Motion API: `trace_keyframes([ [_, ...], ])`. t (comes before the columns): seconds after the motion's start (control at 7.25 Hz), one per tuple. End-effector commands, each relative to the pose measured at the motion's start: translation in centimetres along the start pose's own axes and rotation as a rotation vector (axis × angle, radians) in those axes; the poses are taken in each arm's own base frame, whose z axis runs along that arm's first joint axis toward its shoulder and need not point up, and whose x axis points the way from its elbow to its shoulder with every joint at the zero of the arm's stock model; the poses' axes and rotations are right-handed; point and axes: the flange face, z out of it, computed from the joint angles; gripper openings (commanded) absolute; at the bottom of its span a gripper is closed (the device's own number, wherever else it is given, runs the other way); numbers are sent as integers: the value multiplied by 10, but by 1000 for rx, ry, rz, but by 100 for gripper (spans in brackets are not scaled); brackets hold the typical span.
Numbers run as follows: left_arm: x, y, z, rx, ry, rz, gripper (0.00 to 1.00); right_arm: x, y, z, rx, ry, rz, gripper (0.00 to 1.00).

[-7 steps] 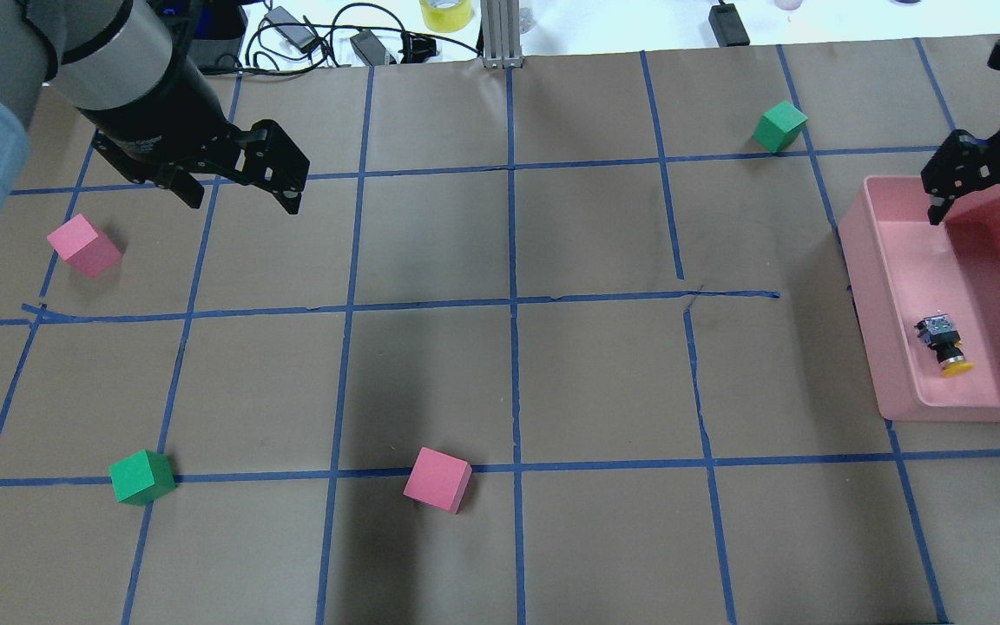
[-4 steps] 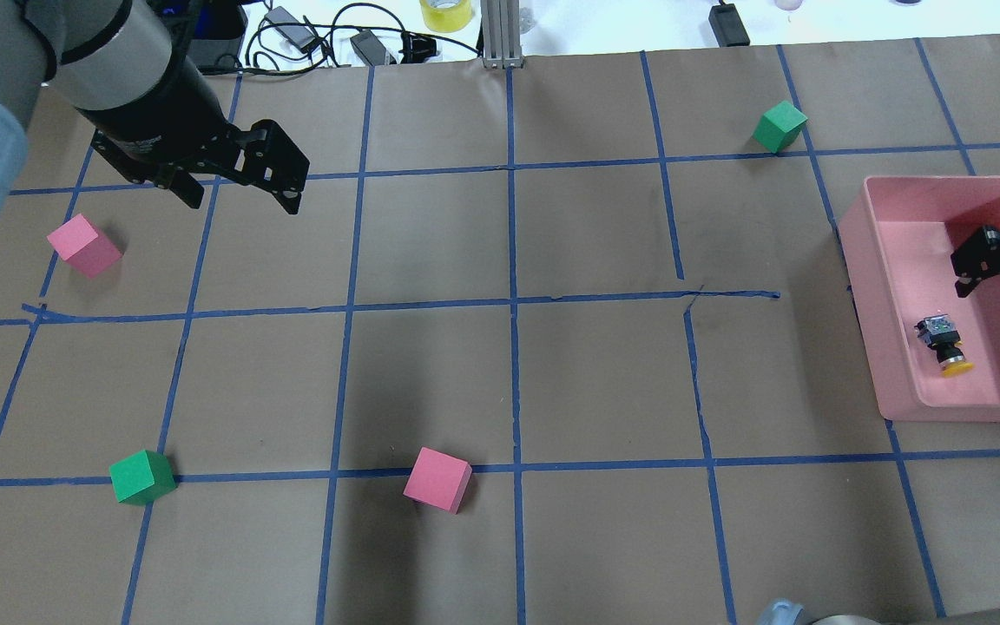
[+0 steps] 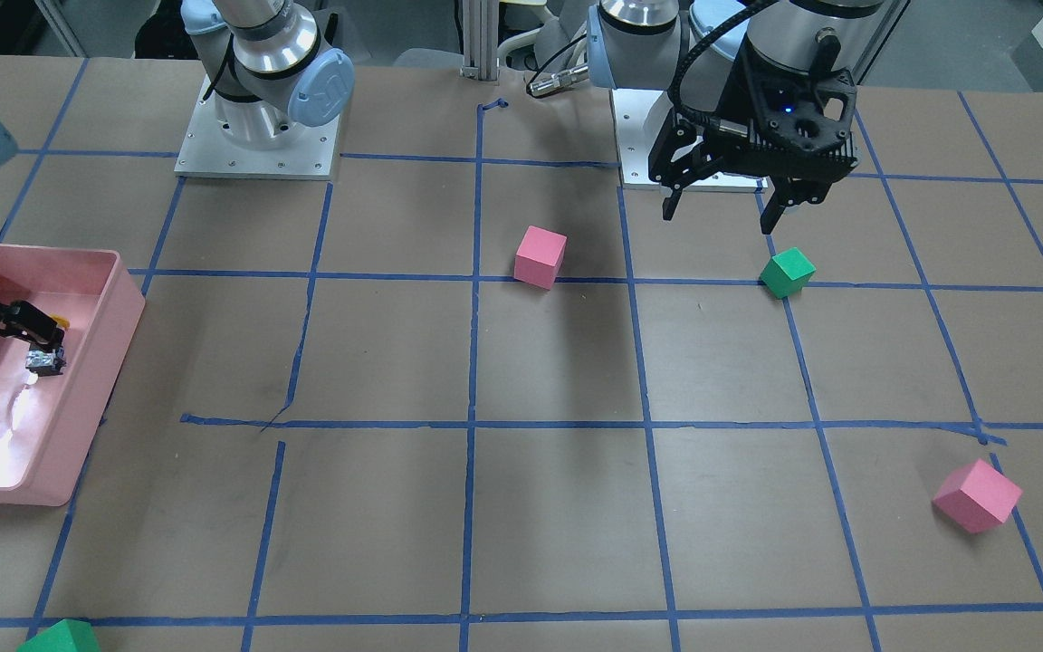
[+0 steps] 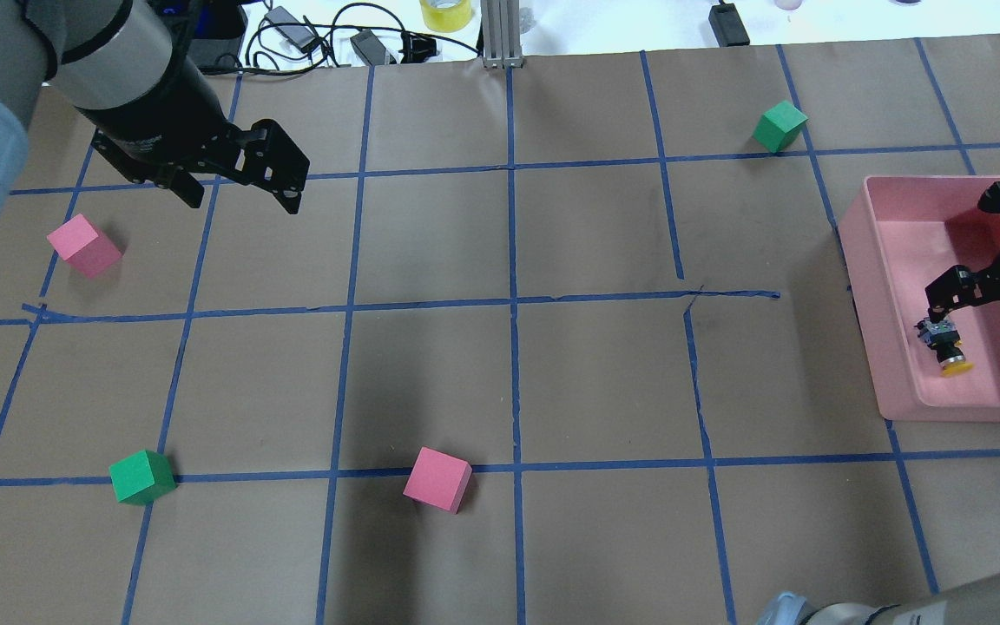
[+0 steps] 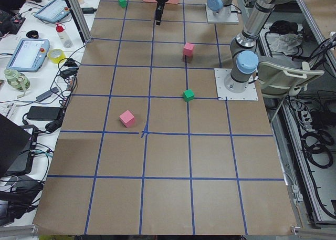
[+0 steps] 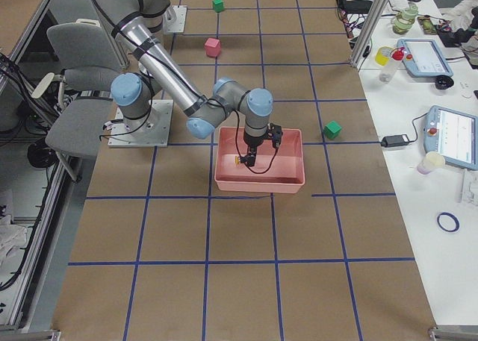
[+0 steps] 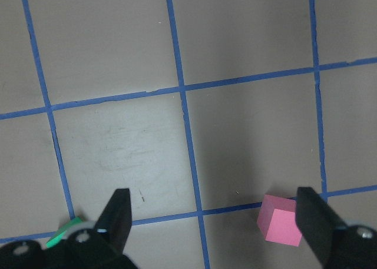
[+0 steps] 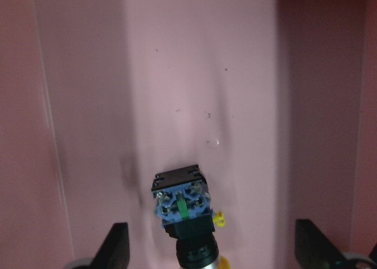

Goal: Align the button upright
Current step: 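Lower the right gripper and grasp the black switch body in the tray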

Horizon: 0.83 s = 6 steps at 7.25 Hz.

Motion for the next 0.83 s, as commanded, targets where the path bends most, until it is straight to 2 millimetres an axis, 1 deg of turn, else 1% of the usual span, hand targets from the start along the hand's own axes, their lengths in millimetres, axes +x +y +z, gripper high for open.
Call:
trace_keyframes([
  [0.0, 0, 0, 0, 0, 0, 0, 100, -1, -2, 8, 4, -21, -49, 100],
  [0.28, 0, 0, 0, 0, 0, 0, 100, -2, -4, 9, 19, -29, -62, 100],
  [0.41, 0, 0, 0, 0, 0, 0, 100, -2, -4, 14, 10, -35, -63, 100],
  [0.69, 0, 0, 0, 0, 0, 0, 100, -4, -7, 14, 29, -57, -90, 100],
])
